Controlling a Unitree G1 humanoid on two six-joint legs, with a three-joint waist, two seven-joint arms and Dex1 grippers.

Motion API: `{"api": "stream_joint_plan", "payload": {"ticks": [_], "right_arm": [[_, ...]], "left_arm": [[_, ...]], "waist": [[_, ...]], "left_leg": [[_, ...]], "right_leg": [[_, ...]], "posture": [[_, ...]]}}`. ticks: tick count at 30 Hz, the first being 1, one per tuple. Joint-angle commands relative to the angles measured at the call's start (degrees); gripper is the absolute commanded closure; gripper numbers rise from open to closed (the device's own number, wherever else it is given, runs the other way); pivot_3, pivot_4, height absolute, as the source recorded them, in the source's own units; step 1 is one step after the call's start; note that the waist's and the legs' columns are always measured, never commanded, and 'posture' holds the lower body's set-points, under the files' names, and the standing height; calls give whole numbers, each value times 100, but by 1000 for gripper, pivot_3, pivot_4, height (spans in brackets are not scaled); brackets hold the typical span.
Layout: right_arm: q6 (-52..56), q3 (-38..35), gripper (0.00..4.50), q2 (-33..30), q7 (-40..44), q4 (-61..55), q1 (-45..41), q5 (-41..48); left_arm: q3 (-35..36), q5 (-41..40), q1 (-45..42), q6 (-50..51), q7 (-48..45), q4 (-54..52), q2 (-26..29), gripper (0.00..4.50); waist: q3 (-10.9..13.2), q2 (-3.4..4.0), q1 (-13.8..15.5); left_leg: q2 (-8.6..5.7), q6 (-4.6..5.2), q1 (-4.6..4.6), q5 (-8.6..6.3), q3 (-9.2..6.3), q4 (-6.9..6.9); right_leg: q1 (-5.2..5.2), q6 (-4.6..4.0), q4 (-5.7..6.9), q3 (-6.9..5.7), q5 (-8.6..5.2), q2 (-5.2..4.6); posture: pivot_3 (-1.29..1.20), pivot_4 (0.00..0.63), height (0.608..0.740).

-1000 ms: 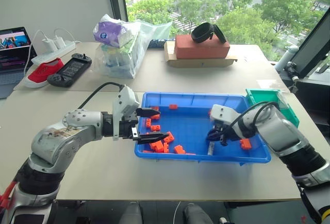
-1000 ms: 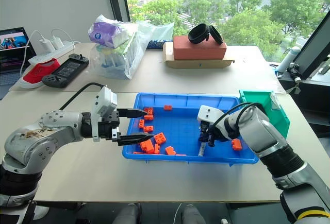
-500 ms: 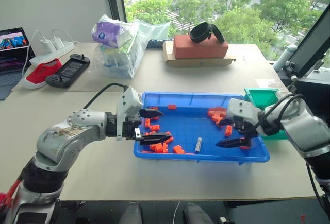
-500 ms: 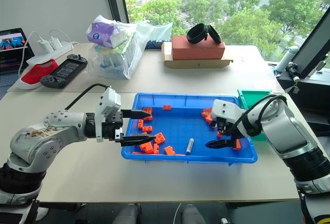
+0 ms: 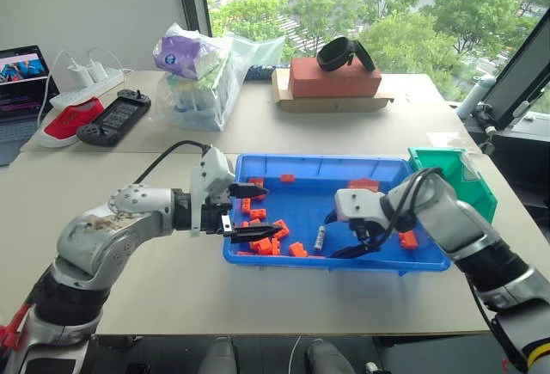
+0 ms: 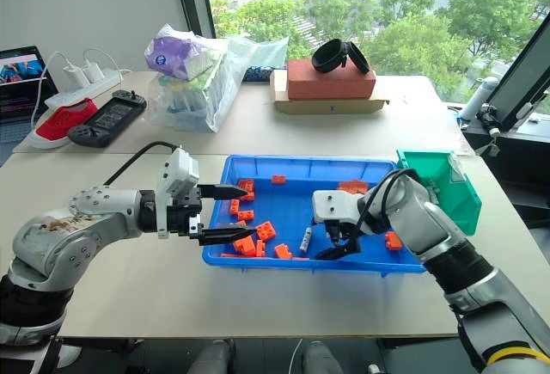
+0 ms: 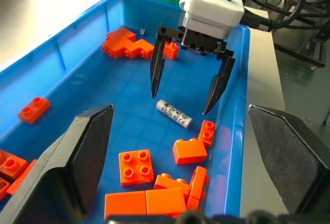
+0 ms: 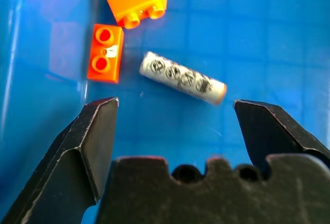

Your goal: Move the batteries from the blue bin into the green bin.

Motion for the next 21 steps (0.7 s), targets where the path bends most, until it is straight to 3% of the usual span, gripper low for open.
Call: {"api": "stream_joint_plan", "payload": {"ticks": [1,6,12,15,21], "right_arm": [[-477,38,312,252,51,457,-314,-182],[-728,138,312,552,129,1034,-552,-373],[-637,22,312,491,227,1347,-490,-429],[-528,-95,986,426,227,1344,-382,-371],[-406,-180,3033,357,178,1187,-115,-422]], "left_arm": [[231,-101,68,9,55,-243,99,0],[333,-134,226,20,117,-344,149,0],[414,-187,372,23,208,-446,176,0],[397,-200,403,2,241,-471,173,0],[357,-169,389,-58,239,-412,159,0]], "waist": [[0,0,2],[0,0,3],[0,0,12],[0,0,12],[-2,-1,3]], "left_leg": [[0,0,0,0,0,0],[0,-2,0,1,-2,-2],[0,-3,1,1,-3,-2],[0,-3,2,2,-4,-2],[0,-3,6,2,-4,0]], "right_leg": [[0,0,0,0,0,0],[0,-1,0,-2,0,0],[4,-1,-1,-5,0,0],[5,-1,0,-6,0,0],[8,-1,1,-7,1,0]], "posture": [[0,150,740],[0,150,740],[0,150,740],[0,150,740],[0,150,740]]}}
